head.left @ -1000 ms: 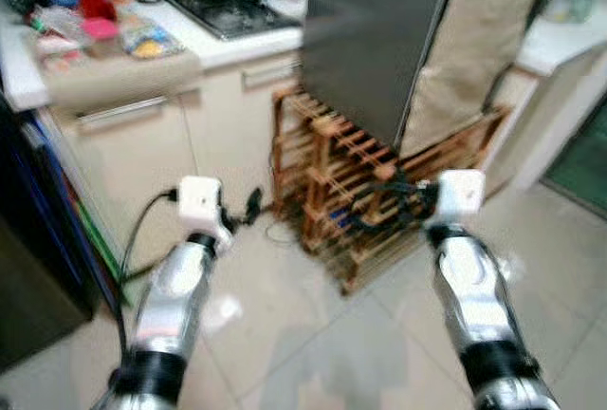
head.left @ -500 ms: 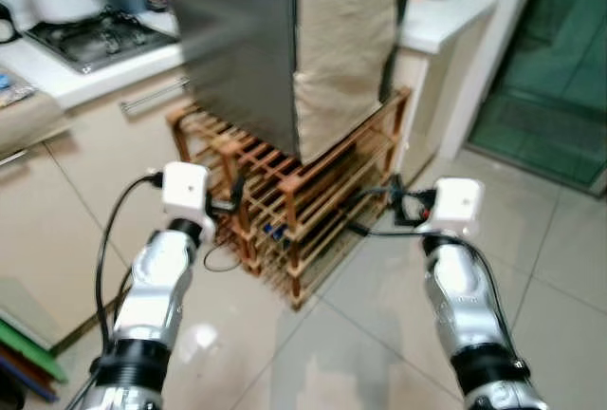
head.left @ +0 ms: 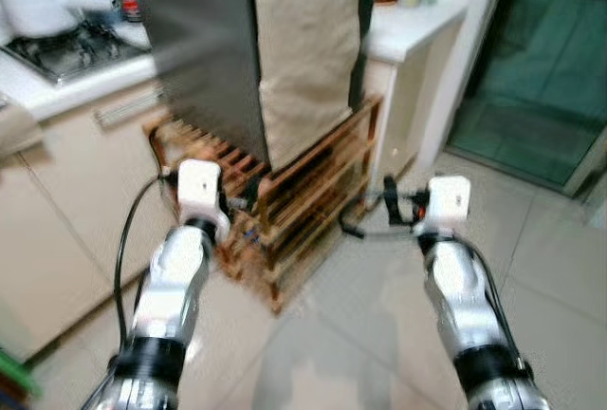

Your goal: Restocking fridge

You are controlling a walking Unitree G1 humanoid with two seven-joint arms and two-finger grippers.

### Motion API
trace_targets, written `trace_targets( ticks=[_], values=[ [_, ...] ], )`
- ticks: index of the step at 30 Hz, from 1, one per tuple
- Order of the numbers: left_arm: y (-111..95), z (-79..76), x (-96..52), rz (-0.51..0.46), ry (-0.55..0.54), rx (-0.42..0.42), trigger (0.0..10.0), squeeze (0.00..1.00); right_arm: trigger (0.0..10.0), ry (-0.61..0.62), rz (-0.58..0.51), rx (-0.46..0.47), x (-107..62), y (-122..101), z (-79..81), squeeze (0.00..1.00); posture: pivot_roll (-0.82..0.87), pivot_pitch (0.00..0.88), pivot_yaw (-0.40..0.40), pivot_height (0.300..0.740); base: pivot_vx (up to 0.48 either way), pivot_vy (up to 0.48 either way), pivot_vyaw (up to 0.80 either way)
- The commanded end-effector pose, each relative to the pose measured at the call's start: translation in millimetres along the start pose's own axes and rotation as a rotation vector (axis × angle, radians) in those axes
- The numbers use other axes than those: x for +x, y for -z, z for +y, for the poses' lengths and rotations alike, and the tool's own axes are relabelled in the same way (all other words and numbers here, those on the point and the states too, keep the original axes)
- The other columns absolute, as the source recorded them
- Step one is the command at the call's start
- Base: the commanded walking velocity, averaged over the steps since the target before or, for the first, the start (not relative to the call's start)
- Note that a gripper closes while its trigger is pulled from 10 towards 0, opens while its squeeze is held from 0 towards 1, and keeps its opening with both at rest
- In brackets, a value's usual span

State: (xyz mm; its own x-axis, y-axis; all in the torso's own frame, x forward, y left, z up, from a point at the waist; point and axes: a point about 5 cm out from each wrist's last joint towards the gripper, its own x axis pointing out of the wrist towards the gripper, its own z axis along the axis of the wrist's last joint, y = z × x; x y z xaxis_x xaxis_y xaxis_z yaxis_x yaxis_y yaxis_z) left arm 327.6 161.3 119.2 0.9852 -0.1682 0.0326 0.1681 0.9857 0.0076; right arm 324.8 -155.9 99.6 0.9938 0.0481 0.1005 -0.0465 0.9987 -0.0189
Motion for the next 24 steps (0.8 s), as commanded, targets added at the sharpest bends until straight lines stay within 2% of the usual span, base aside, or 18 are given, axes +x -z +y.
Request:
trace_targets(
  ticks=[1, 7, 17, 24],
  values=[
    [0.8, -1.5, 0.2, 0.002, -0.005, -0.011, 10.0, 0.0, 10.0, 0.009, -0.016, -0.008, 2.7, -5.8, -4.8, 0.0, -0.05, 0.0, 0.048, 0.74, 0.446, 0.0, 0.0],
    [2.7, -6.8, -0.3, 0.004, 0.006, -0.009, 10.0, 0.0, 10.0, 0.003, -0.011, -0.014, 3.3, -5.6, -5.9, 0.0, -0.05, 0.0, 0.038, 0.74, 0.45, 0.0, 0.0],
    [2.7, -6.5, -0.6, 0.003, -0.001, -0.015, 10.0, 0.0, 10.0, -0.006, -0.004, -0.015, 1.8, -4.1, -3.4, 0.0, -0.05, 0.0, 0.041, 0.74, 0.45, 0.0, 0.0],
    [1.5, -2.4, -1.1, 0.001, -0.018, -0.011, 10.0, 0.0, 10.0, -0.005, 0.002, -0.009, 1.9, -3.2, -3.1, 0.0, -0.05, 0.0, 0.039, 0.74, 0.382, 0.287, 0.0]
  ],
)
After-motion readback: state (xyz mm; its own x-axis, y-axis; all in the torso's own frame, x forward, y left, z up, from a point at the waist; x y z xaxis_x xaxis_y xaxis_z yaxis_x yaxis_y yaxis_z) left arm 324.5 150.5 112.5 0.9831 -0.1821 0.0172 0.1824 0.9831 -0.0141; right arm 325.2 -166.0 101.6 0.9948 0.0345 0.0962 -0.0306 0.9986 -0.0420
